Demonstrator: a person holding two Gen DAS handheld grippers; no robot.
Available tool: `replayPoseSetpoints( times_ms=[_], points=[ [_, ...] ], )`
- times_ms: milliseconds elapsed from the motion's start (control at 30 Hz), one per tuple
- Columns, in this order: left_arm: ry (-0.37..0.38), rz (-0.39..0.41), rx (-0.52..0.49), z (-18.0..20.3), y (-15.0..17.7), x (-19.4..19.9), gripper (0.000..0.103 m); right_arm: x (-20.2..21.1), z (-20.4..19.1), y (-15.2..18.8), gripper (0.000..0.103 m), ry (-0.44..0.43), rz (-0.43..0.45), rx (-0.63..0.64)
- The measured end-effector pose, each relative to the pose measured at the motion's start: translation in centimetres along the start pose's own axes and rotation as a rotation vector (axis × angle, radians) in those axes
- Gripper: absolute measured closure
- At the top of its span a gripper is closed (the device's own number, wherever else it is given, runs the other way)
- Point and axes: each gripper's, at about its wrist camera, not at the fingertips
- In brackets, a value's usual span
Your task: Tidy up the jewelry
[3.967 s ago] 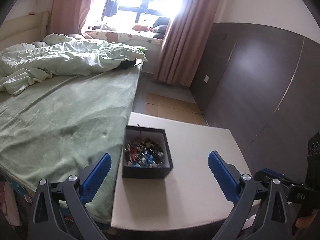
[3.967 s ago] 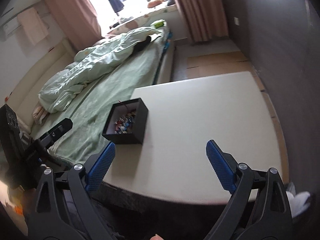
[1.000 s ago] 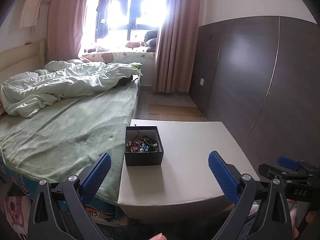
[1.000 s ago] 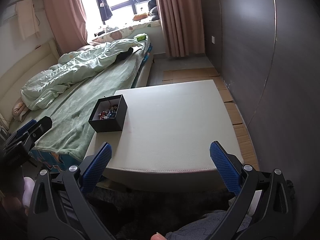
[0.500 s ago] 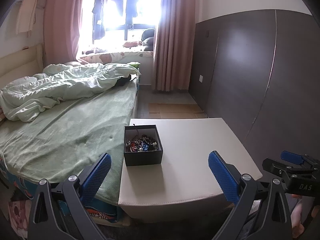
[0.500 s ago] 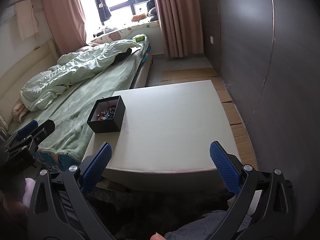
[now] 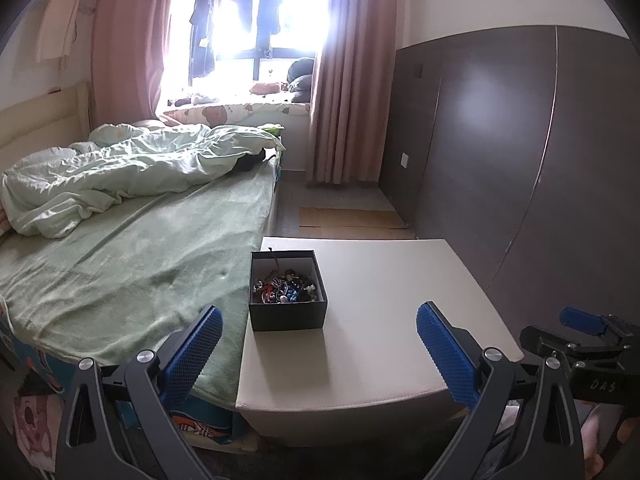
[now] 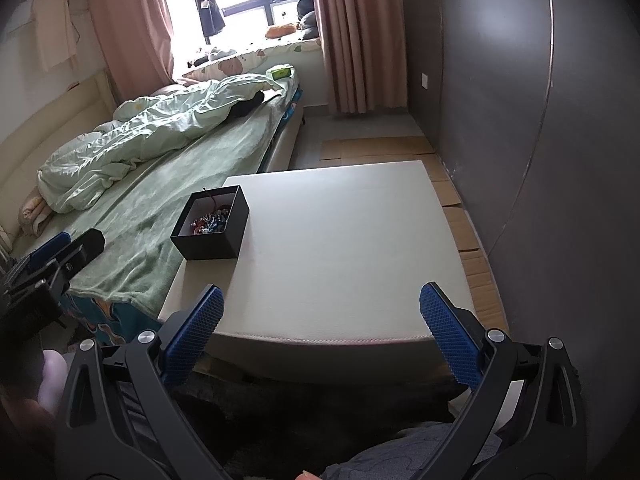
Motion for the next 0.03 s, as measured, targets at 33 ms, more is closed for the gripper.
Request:
replayPoseSetpoints(
  times_ms=[33],
  points=[
    [0.002,0.001,0.002,-0.02,-0.02,0.0,0.009,-0.11,-0.06,-0.02,0.005,0.003,-0.003,0.004]
  ],
)
Point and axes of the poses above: each gripper's, at about its wrist camera, not at the fingertips, and x roughly against the way its jaws point, z to its right, y to its underside, and after that the axes turned 8 degrees about x, right-handed
